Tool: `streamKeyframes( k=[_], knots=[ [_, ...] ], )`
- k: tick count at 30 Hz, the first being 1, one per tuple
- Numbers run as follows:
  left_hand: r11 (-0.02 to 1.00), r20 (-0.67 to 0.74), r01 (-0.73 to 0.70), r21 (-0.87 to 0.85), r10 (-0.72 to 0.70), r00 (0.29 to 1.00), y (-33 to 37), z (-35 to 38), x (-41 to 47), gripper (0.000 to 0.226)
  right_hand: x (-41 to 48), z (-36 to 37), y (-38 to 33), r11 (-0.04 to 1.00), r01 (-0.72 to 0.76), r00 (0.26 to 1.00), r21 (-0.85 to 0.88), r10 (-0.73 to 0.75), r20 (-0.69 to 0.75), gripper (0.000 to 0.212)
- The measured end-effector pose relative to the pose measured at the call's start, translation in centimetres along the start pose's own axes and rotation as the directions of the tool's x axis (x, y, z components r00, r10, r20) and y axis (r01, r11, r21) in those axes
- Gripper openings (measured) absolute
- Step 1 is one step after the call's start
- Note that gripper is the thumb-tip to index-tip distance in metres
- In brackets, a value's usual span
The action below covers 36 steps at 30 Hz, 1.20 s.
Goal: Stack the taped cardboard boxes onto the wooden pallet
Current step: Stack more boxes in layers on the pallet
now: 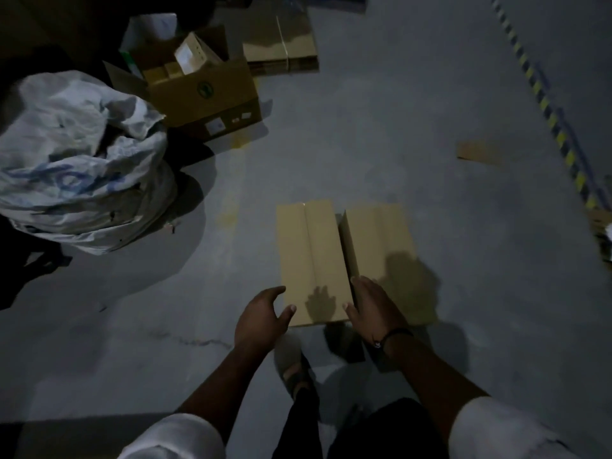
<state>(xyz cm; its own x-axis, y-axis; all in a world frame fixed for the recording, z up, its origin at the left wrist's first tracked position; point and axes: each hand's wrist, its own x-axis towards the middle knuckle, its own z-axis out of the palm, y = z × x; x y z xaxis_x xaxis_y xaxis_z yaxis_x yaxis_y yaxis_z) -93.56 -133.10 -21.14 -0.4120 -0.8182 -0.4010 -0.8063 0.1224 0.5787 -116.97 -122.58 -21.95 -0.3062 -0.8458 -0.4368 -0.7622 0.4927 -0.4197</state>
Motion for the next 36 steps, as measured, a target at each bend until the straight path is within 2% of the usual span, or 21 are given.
streamKeyframes(
  k=[7, 12, 15, 17, 20, 23, 29, 36],
  knots=[
    [0.995, 0.053, 0.095, 0.037, -0.097, 0.994, -2.8, 4.9, 10.0, 0.056, 11.0, 2.5, 4.0, 0.998, -0.05, 0.994, -0.032, 0.052, 0.092, 0.069],
    [0.991, 0.022, 0.119, 0.056, -0.12, 0.992, -5.9, 10.9, 17.4, 0.054, 19.9, 7.3, 8.3, 0.996, -0.042, 0.983, -0.076, 0.055, 0.177, 0.074],
    [0.988, 0.063, 0.088, 0.128, -0.097, 0.993, -8.0, 15.1, 21.7, 0.062, 24.5, 10.6, 10.6, 0.995, -0.052, 0.98, -0.086, 0.068, 0.187, 0.076],
    [0.982, 0.112, 0.116, 0.151, -0.134, 0.985, -9.3, 17.7, 24.6, 0.068, 27.1, 12.7, 11.9, 0.994, -0.06, 0.98, -0.092, 0.076, 0.183, 0.077],
    [0.979, 0.135, 0.083, 0.189, -0.11, 0.985, -11.4, 20.8, 28.8, 0.086, 30.6, 15.5, 13.6, 0.989, -0.043, 0.982, -0.142, 0.068, 0.174, 0.078],
    [0.978, 0.158, 0.054, 0.199, -0.087, 0.984, -13.0, 23.3, 32.6, 0.089, 33.6, 17.9, 14.7, 0.988, -0.019, 0.984, -0.155, 0.046, 0.171, 0.08],
    [0.988, 0.156, 0.068, 0.139, -0.09, 0.984, -13.8, 26.0, 35.4, 0.09, 36.7, 21.4, 15.6, 0.995, 0.014, 0.984, -0.098, 0.003, 0.18, 0.084],
    [0.977, 0.059, 0.044, 0.208, -0.058, 0.997, -14.1, 26.0, 34.0, 0.089, 35.5, 21.4, 15.5, 0.999, -0.021, 0.986, -0.028, 0.025, 0.163, 0.089]
  ],
)
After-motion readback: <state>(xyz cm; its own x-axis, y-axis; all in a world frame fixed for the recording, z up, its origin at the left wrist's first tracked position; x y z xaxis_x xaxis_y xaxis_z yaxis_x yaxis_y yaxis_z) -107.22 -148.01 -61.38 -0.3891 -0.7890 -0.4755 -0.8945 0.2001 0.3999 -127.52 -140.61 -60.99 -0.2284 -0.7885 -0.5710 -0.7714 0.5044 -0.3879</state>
